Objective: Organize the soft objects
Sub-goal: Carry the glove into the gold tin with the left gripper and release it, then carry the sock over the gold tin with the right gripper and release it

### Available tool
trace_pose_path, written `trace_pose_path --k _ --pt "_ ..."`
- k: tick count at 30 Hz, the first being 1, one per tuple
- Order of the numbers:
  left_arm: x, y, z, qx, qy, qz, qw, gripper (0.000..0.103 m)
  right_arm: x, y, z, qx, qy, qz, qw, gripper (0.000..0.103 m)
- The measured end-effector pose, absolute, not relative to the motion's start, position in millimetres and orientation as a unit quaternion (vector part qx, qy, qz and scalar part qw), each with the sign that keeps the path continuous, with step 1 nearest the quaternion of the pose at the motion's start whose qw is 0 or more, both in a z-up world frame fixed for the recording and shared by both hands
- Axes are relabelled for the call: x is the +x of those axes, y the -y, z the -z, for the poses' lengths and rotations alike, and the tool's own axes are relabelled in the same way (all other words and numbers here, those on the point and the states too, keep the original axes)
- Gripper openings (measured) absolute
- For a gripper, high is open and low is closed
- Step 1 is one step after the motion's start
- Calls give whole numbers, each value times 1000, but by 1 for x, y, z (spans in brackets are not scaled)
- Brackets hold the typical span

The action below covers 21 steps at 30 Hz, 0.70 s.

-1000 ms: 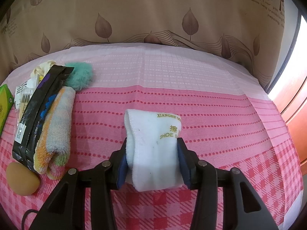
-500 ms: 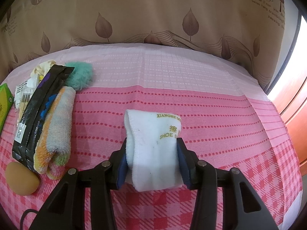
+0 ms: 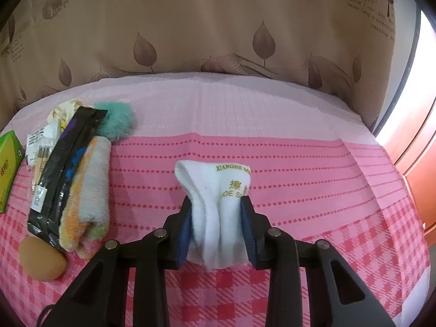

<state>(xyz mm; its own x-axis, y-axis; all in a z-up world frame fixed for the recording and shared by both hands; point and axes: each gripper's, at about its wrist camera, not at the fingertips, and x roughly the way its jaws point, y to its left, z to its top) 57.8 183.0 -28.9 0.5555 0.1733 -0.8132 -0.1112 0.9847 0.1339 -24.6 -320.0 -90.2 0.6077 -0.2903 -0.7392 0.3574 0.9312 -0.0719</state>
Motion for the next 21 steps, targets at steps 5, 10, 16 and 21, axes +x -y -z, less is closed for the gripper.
trace_pose_path --k 5,10,16,21 --pt "59 -191 26 25 -458 -93 884 45 -29 311 75 45 -390 176 902 29" --pt "61 -193 27 23 -459 -94 883 45 -31 290 54 40 -375 153 914 29" --pt "60 -194 26 23 -454 -98 885 45 -25 243 26 36 -354 97 930 29" --pt "60 -204 24 8 -451 -108 886 45 -13 188 15 34 -351 26 935 29"
